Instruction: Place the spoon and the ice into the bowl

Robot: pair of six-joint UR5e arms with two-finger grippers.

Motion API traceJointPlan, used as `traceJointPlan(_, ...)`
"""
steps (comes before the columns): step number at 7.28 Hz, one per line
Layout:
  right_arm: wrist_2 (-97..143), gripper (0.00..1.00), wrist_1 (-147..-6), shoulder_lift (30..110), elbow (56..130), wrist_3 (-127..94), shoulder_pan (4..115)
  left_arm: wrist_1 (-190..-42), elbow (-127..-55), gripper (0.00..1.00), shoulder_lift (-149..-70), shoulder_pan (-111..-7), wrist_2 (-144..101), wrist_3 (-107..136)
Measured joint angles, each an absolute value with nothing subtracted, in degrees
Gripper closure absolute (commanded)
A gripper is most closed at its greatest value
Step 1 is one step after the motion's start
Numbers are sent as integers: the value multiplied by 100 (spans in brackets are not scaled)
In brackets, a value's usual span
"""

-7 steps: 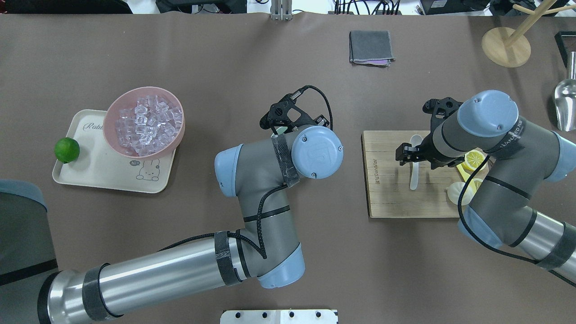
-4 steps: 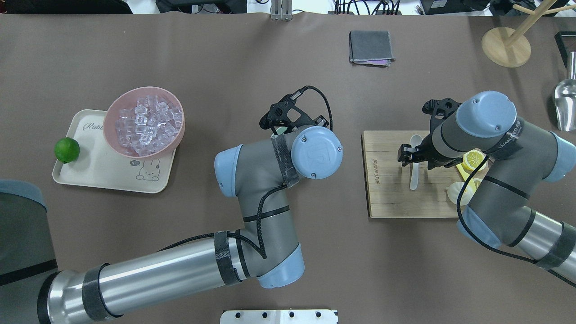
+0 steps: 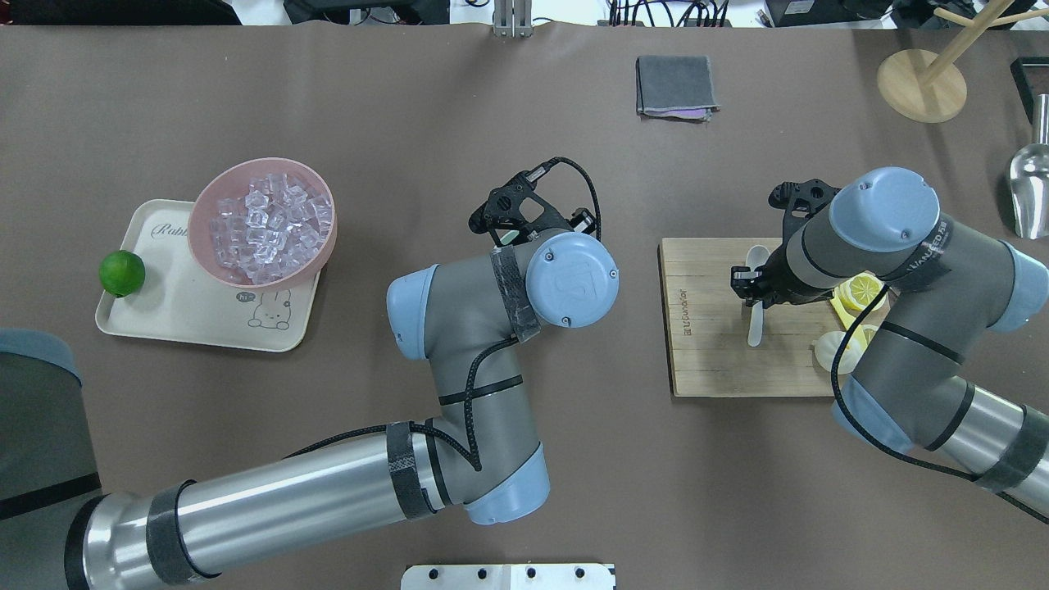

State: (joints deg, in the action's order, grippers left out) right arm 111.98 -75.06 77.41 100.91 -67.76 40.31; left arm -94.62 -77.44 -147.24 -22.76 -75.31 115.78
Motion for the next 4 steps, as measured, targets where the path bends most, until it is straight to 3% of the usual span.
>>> traceJointPlan(2,11205,100,-7529,7738,10259,-6776,4047,-9434,-7827,3,-14709,-2276,-7526,11543)
traceJointPlan(4,11241,100,-7766,7659,10638,-6776,4141,-9185,-8643,3,-14315,-2299,-7545,10993)
